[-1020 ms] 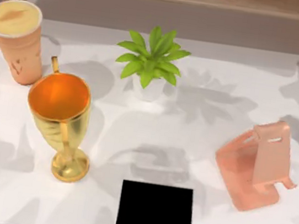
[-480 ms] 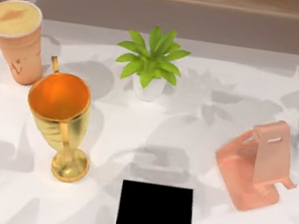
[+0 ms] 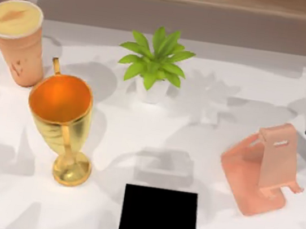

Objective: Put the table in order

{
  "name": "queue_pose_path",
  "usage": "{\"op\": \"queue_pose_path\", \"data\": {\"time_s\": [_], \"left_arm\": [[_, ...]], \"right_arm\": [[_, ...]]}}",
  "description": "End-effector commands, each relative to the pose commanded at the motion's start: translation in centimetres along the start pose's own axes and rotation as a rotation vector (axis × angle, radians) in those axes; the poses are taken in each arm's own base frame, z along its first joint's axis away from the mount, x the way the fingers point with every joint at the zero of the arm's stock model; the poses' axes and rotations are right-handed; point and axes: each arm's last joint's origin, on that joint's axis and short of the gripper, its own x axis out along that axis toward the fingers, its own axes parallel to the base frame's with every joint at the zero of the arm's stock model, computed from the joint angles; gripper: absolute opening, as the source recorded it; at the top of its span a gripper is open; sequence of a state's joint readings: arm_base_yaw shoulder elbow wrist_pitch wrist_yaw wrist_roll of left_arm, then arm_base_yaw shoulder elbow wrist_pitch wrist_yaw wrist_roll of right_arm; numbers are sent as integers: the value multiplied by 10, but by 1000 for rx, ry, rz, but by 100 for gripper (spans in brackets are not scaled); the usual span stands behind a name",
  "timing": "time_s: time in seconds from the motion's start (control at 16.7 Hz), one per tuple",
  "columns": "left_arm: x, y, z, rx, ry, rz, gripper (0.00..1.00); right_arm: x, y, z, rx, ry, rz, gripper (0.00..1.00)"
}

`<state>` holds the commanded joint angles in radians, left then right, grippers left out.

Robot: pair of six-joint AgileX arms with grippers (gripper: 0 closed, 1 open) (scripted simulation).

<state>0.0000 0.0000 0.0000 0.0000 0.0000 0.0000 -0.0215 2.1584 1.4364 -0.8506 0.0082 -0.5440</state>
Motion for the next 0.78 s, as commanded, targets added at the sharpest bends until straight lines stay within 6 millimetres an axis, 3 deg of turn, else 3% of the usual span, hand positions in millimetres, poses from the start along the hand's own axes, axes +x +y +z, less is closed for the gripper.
{"op": "queue_pose_path", "data": {"time_s": [0.78], "left_arm": [[0, 0, 0, 0, 0, 0, 100]], "right_arm": [[0, 0, 0, 0, 0, 0, 2]]}}
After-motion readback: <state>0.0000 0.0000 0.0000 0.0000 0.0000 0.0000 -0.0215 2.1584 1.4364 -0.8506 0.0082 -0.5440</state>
